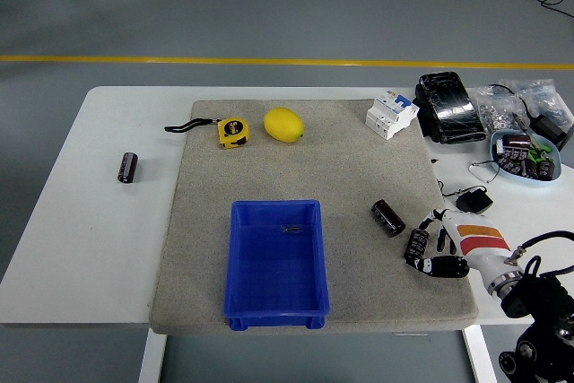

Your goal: Pick up the battery,place it into the box

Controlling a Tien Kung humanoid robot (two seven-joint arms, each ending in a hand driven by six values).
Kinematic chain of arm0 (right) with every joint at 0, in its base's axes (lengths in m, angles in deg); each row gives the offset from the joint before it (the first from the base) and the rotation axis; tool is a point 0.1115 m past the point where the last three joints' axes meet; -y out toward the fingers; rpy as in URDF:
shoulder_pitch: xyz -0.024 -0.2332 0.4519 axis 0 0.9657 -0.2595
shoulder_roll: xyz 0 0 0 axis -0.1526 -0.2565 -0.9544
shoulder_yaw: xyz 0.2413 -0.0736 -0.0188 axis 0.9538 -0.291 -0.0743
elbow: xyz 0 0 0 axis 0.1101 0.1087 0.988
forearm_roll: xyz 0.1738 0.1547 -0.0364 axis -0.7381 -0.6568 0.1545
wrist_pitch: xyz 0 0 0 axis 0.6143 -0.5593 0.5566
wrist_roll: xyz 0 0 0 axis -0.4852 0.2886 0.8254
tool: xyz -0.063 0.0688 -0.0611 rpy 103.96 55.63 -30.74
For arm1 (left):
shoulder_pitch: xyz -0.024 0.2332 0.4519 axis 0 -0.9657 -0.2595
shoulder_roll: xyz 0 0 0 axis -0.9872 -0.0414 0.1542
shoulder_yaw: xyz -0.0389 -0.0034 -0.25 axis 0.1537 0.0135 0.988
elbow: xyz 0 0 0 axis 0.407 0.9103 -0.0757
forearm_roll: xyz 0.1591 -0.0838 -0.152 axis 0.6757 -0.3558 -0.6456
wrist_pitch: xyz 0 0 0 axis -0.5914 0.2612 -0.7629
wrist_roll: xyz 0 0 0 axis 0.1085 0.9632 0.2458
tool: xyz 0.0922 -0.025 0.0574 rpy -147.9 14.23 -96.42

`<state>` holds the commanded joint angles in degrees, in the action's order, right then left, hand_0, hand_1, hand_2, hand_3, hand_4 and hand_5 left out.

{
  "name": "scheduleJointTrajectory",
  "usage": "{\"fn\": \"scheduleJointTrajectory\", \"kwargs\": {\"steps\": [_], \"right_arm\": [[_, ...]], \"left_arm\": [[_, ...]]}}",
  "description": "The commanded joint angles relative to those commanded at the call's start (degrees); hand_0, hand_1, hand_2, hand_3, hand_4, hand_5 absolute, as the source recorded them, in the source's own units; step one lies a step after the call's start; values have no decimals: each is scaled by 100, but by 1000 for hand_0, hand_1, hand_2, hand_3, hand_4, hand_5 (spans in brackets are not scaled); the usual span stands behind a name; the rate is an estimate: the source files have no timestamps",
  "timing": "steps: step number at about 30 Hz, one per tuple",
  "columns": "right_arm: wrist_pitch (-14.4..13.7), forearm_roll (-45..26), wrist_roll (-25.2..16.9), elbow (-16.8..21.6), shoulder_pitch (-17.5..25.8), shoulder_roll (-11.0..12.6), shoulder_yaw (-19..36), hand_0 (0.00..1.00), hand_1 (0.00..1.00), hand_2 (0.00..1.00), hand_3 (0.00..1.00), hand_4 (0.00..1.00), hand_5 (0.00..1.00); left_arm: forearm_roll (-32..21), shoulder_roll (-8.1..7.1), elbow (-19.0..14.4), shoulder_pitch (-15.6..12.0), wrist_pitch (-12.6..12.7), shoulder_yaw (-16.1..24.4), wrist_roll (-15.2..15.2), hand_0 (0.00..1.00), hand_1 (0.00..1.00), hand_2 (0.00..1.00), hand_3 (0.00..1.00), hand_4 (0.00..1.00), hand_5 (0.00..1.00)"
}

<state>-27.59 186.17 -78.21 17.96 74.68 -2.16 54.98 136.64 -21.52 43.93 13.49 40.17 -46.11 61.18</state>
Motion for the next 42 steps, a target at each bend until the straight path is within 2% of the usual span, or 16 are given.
{"fn": "scheduleJointTrajectory", "kwargs": {"steps": [14,20,23,28,32,36,42], "right_arm": [[-108,0,7,143,36,2,-38,320,208,258,483,998,387],[-94,0,45,467,70,31,-72,315,207,256,483,998,389],[-34,0,93,764,77,46,-207,315,206,254,481,998,376],[-17,0,134,1299,-32,80,-698,315,206,254,481,998,376],[-23,0,134,1575,-273,155,-1214,315,204,255,480,998,371],[-9,0,146,1661,-634,170,-1700,314,202,255,482,998,351],[66,0,171,1625,-1160,21,-2356,314,202,259,493,998,347]], "left_arm": [[67,-1,0,-10,-12,48,-9,729,707,740,625,661,654],[107,-9,-1,-20,-19,68,-18,728,705,739,625,661,655],[129,-12,-1,-26,-21,79,-21,728,705,739,625,660,654],[152,-19,1,-20,-27,97,-28,728,705,739,625,660,654],[134,-23,3,-11,-31,94,-28,728,705,739,626,660,654],[135,-31,2,-12,-45,98,-29,730,705,739,626,660,654],[131,-45,0,-15,-58,109,-33,730,705,739,626,660,653]]}}
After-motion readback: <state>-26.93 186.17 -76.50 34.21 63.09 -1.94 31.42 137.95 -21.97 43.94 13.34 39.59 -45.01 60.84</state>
